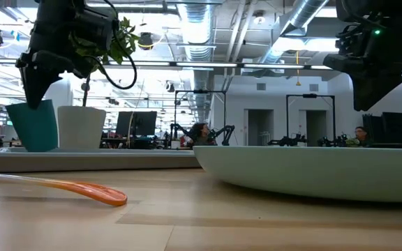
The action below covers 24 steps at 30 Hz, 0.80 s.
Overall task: Pick and place plate/cup/fork/spoon on tray
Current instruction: Put the green cup on the gray serving tray
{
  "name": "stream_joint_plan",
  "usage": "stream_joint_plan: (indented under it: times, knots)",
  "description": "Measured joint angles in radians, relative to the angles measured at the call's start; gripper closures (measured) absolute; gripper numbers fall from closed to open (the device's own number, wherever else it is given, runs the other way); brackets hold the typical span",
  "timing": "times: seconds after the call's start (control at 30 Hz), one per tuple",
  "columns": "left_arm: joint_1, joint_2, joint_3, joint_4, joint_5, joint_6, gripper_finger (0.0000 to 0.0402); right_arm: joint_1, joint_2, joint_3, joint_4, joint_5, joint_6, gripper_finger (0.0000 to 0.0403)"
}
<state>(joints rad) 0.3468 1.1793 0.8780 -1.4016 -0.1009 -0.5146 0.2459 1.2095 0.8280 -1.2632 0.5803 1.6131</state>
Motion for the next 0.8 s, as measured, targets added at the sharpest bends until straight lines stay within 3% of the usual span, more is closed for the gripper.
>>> stream_joint_plan:
  times: [0.37, 0.8]
  knots:
    - [0.084, 0.0, 0.0, -0.045, 0.009, 0.115, 0.0401, 0.0, 0.0, 0.0, 0.005, 0.001, -0.002, 0.0312]
    - [0.09, 0.001, 0.0, -0.047, 0.008, 0.176, 0.0401, 0.0, 0.0, 0.0, 0.016, 0.021, -0.001, 0.0312]
